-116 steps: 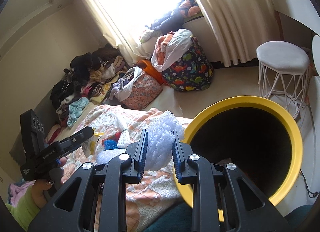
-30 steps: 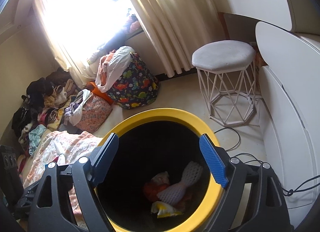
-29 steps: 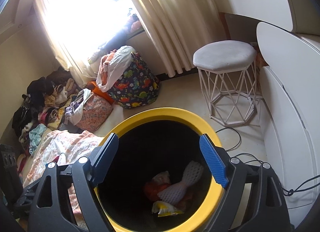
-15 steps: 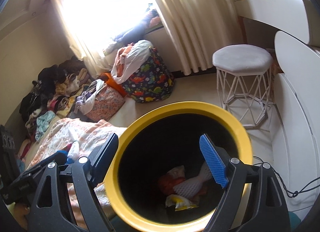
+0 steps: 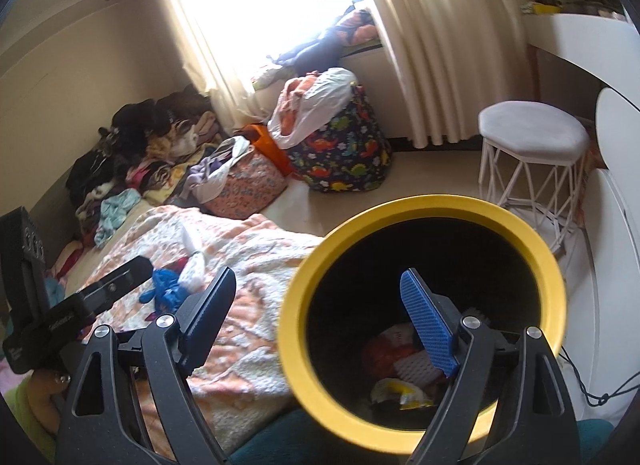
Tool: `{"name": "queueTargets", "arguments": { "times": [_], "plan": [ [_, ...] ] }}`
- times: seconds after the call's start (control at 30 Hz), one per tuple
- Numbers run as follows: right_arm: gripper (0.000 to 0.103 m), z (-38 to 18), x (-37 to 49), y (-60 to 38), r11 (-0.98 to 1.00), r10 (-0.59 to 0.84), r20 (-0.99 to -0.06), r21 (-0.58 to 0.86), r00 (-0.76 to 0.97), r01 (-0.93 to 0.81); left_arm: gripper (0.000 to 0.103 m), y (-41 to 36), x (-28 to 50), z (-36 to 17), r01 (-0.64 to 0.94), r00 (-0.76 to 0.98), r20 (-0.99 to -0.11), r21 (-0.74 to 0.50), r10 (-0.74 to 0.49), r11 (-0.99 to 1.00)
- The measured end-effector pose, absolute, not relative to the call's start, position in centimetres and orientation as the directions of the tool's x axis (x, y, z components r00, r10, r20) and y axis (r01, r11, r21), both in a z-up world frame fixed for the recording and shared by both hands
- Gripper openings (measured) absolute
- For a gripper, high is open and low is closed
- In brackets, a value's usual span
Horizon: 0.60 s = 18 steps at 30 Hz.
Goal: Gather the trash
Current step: 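Move both grippers back to the remaining trash on the bed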
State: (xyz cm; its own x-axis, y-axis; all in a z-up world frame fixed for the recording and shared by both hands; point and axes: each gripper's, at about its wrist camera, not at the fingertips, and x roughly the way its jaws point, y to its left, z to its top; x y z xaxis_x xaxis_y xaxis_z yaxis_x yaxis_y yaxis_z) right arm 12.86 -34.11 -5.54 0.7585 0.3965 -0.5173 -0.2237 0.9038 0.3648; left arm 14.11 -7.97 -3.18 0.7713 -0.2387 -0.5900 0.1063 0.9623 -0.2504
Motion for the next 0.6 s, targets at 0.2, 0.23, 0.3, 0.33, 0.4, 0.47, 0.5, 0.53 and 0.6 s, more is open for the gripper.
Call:
{"name": "queueTargets", "arguments": {
  "times": [0.2, 0.23, 0.3, 0.33, 0.4, 0.47, 0.5, 0.53, 0.6],
  "plan": [
    [0.083, -5.3, 12.7, -32.0, 0.892, 0.437, -0.515, 0.352, 0.738, -0.283, 0.092, -5.7, 13.5, -3.0, 0.059, 0.788, -0.58, -0.259, -0.204, 0.964],
    [0.083, -5.2, 12.6, -31.7, 0.89, 0.443, -0.516, 0.353, 0.734, -0.289, 0.092, -5.3, 13.3, -3.0, 0.05, 0.792, -0.578, -0.261, -0.197, 0.964],
    [0.084, -5.2, 12.7, -30.8, 0.885, 0.457, -0.52, 0.35, 0.722, -0.308, 0.092, -4.6, 13.2, -3.0, 0.036, 0.797, -0.575, -0.262, -0.186, 0.964],
    [0.084, -5.2, 12.7, -30.4, 0.883, 0.462, -0.522, 0.348, 0.717, -0.315, 0.092, -4.2, 13.1, -3.0, 0.028, 0.799, -0.574, -0.265, -0.181, 0.964],
    [0.085, -5.1, 12.8, -29.5, 0.88, 0.471, -0.525, 0.341, 0.709, -0.331, 0.092, -3.5, 12.9, -3.0, 0.016, 0.802, -0.572, -0.269, -0.173, 0.963],
    [0.087, -5.0, 12.9, -28.4, 0.875, 0.483, -0.527, 0.333, 0.699, -0.353, 0.092, -2.6, 12.8, -3.1, 0.004, 0.805, -0.57, -0.273, -0.165, 0.962],
    [0.087, -4.9, 12.9, -27.9, 0.873, 0.487, -0.529, 0.328, 0.695, -0.362, 0.092, -2.1, 12.7, -3.1, -0.002, 0.807, -0.569, -0.275, -0.161, 0.961],
    [0.088, -5.0, 13.0, -27.4, 0.87, 0.493, -0.53, 0.327, 0.69, -0.37, 0.092, -1.7, 12.7, -3.2, -0.008, 0.808, -0.568, -0.277, -0.157, 0.961],
    [0.089, -4.9, 13.0, -26.5, 0.865, 0.502, -0.532, 0.319, 0.682, -0.388, 0.092, -0.9, 12.5, -3.3, -0.023, 0.81, -0.568, -0.282, -0.147, 0.959]
  ]
}}
